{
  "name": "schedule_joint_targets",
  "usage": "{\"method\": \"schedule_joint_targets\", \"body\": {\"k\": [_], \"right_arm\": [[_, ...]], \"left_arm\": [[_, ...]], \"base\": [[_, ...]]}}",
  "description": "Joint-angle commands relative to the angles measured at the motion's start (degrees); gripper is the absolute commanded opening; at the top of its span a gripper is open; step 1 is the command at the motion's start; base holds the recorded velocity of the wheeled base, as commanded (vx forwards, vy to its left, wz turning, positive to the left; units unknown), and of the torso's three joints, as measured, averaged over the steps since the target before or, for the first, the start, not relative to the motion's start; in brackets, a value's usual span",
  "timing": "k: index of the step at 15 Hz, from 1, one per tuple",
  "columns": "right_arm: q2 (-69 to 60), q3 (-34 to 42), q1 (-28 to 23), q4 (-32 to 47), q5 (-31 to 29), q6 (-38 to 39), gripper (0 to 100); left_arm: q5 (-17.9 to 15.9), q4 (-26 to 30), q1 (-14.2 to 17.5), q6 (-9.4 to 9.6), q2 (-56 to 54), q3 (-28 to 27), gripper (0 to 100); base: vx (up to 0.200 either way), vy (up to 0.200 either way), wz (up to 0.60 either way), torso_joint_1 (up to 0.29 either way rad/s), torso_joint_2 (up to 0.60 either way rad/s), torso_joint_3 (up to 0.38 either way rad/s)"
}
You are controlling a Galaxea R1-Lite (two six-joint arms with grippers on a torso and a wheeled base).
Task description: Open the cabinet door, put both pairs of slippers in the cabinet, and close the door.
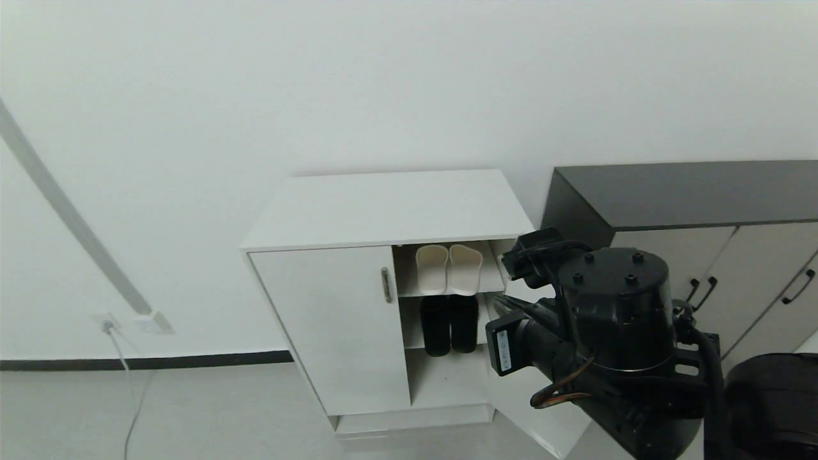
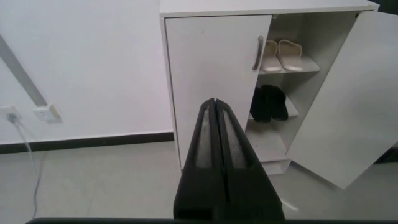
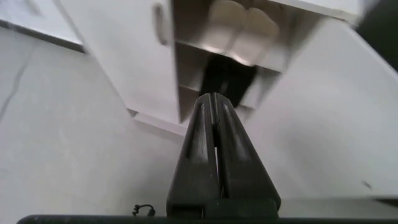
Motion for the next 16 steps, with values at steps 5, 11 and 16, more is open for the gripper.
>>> {"method": "schedule_joint_targets", "body": {"k": [5,11,16], "right_arm": [[0.1,0.1,-0.1,-0.1,-0.1,-0.8,0],[0.1,0.2,-0.3,-0.3,-0.4,-0.8,0],[1.9,-1.9,-6.7,-3.4,0.0,-3.4,0]], "left_arm": [[0.0,0.0,0.1,0.02,0.1,0.0,0],[0.1,0.0,0.1,-0.07,0.1,0.0,0],[0.1,0.0,0.1,0.02,0.1,0.0,0]], "base": [[0.0,0.0,-0.24,0.007,0.0,0.0],[-0.1,0.0,0.0,0.001,0.0,0.001],[-0.04,0.0,0.0,0.001,0.0,-0.002]]}}
